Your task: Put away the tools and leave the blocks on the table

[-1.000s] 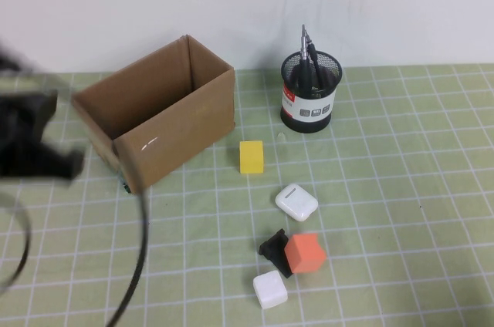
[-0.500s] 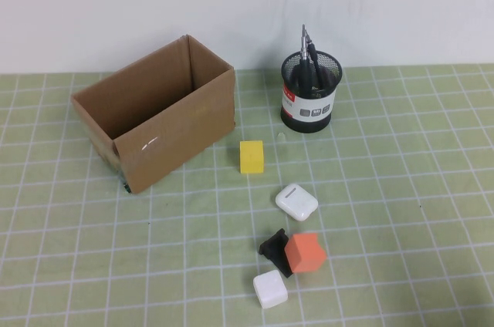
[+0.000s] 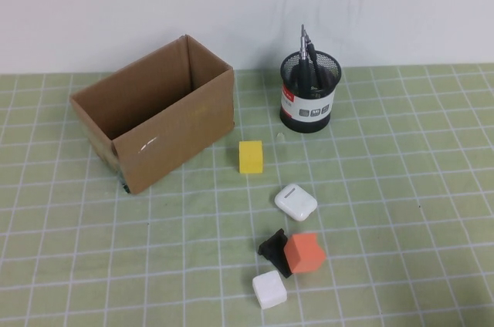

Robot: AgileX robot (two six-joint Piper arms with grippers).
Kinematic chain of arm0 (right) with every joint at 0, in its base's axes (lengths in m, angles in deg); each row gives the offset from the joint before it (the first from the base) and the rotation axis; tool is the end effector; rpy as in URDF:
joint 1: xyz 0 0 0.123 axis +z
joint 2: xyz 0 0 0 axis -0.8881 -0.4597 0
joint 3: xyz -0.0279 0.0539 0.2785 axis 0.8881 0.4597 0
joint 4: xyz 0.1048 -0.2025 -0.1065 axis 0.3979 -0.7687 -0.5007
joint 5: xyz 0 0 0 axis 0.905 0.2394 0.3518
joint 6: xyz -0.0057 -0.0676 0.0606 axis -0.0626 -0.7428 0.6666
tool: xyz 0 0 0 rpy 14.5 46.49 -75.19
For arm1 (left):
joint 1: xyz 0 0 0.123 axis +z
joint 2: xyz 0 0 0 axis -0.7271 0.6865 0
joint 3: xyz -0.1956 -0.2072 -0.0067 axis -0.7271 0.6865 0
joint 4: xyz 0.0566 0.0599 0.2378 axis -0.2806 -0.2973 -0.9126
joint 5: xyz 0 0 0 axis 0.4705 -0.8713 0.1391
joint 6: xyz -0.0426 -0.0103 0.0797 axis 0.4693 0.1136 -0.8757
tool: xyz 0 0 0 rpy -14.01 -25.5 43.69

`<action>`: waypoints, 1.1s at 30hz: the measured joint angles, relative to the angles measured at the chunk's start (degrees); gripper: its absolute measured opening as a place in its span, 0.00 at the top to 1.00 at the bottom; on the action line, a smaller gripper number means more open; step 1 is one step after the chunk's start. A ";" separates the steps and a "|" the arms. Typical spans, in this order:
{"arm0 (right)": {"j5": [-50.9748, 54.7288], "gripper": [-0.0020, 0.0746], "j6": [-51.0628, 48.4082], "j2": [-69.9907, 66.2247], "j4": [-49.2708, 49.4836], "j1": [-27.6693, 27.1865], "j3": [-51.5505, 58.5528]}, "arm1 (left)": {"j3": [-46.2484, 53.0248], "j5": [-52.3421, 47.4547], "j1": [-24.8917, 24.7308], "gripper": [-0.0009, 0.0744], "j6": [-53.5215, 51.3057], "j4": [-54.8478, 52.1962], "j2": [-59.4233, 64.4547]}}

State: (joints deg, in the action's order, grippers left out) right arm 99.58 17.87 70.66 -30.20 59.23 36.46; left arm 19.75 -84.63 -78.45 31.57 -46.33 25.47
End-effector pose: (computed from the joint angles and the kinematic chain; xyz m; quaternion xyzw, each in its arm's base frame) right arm 0.0519 -0.0068 0.1706 0.0168 0.8066 -0.0476 0.5890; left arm 0.0572 -0.0089 0.3324 0.1383 0.7541 -0.0757 0.6375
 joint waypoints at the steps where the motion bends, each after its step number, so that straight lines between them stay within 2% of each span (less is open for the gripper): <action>1: 0.00 0.98 0.00 0.00 0.00 0.00 0.00 | 0.52 0.65 0.00 0.99 0.00 -0.65 0.00; 5: 0.00 0.98 0.00 0.00 0.00 0.00 0.00 | 3.23 5.17 2.64 0.99 -4.38 0.94 -0.49; 11: 0.00 0.98 0.00 0.00 0.00 0.00 0.00 | 8.94 13.70 14.31 0.99 -23.21 18.17 -3.42; 15: 0.00 0.98 0.00 0.00 0.00 0.00 0.00 | 15.62 21.51 20.29 0.99 -26.78 22.65 -5.57; 21: 0.00 0.98 0.00 0.00 0.00 0.00 0.00 | 27.51 24.52 22.61 0.99 -27.35 27.49 -13.29; 24: 0.00 0.98 0.00 0.00 0.00 0.00 0.00 | 32.53 23.00 23.02 0.99 -26.36 28.05 -16.44; 27: 0.00 0.98 0.00 0.00 0.00 0.00 0.00 | 33.38 15.22 23.02 0.99 -25.37 28.20 -16.76; 33: 0.00 0.98 0.00 0.00 0.00 0.00 0.00 | 33.49 13.91 23.02 0.99 -25.10 28.33 -16.85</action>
State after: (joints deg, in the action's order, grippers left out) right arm 99.58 17.87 70.66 -30.20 59.23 36.46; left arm 53.24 -70.72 -55.42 6.48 -18.00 8.62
